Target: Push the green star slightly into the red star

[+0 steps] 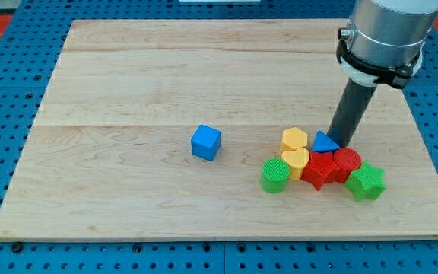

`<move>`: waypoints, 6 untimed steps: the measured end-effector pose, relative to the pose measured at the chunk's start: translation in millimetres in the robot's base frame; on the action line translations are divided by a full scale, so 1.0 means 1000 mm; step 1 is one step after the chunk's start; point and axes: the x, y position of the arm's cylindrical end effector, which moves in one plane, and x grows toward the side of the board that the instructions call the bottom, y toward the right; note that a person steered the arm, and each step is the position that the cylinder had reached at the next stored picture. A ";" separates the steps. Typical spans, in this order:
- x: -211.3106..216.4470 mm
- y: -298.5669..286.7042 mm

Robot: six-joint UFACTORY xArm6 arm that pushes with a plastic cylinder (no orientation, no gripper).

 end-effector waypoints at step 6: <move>0.079 0.017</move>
